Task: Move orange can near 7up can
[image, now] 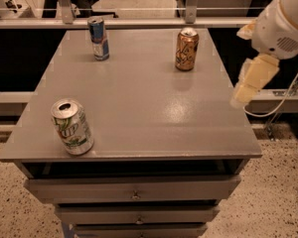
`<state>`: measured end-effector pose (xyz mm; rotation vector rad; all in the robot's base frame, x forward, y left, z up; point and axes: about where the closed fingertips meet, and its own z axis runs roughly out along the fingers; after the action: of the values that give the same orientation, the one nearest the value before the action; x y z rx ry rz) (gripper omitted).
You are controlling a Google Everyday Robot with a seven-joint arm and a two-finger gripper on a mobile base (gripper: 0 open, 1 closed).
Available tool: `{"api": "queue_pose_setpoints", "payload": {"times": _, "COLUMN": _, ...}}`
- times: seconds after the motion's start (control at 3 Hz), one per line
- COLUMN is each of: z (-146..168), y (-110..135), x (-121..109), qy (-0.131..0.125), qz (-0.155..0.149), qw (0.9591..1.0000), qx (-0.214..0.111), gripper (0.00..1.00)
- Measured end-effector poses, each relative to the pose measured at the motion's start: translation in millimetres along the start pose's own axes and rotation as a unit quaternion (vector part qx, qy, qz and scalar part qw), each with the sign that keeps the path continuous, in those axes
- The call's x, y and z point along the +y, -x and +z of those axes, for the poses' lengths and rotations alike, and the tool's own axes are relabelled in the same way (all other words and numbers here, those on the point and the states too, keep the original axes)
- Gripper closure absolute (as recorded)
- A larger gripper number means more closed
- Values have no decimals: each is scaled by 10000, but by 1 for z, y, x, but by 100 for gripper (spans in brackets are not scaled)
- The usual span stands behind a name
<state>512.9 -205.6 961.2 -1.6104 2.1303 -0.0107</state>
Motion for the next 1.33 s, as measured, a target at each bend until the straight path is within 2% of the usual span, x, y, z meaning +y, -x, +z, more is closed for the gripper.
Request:
{"api": "queue_pose_setpoints", "payload": {"times": 0.33, "z": 35, "y": 12, "x": -39, "qy": -94, "qz": 244, "qw": 9976, "qx": -634, "gripper": 0}}
{"api": "queue_pose_setpoints", "payload": {"times": 0.67, "z": 71, "y": 31, "x": -68, "qy": -112, "qz": 429, "qw": 9903, "qx": -1318, "gripper": 0}}
{"api": "queue_pose_setpoints", "payload": {"times": 1.0, "z": 105, "y": 58, "x": -98, "qy": -181, "qz": 576, "qw": 9775, "qx": -2023, "gripper": 0}}
{"api": "queue_pose_setpoints", "payload": {"times": 1.33, "z": 129, "y": 80, "x": -124, "qy": -286, "qz": 675, "qw": 9648, "qx": -2524, "gripper": 0}}
